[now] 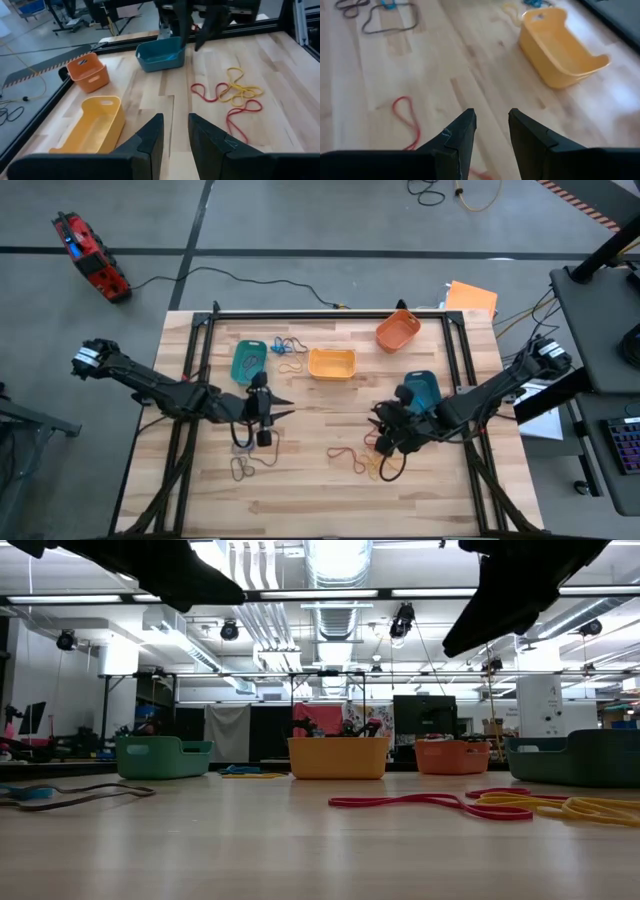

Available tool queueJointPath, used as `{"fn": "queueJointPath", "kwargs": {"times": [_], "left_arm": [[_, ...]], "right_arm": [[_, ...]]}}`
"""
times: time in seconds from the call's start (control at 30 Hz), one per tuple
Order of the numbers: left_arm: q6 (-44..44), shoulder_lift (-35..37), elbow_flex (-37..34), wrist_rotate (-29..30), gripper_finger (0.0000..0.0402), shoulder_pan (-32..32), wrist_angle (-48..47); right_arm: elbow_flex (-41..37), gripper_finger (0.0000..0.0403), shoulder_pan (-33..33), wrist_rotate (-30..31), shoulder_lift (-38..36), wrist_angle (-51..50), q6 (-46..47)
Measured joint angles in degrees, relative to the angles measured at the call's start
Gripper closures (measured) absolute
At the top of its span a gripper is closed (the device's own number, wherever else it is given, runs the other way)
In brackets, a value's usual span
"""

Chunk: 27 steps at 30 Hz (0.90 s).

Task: Sort rubber bands into baskets
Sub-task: Put the yellow rubberband into the orange bin

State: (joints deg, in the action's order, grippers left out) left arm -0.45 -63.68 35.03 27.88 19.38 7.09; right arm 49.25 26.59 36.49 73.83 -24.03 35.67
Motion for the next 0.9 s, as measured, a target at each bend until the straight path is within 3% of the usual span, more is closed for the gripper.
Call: {"fn": "queueJointPath", "kwargs": {"times": [0.27,0.67,0.9], "left_arm": [[-0.5,0.0,0.0,0.0,0.0327,0.1,0.3],[-0.5,0.0,0.0,0.1,0.0327,0.0,0.3],[-0.1,0.0,0.0,1.1,0.0327,0.0,0.5]], "right_arm": [[0.0,0.0289,0.0,-6.2,0.2,0.4,0.8],[0.0,0.0289,0.3,-28.5,2.9,-0.4,2.9],[0.0,0.0291,1.3,-37.6,4.0,-9.8,11.8]]}}
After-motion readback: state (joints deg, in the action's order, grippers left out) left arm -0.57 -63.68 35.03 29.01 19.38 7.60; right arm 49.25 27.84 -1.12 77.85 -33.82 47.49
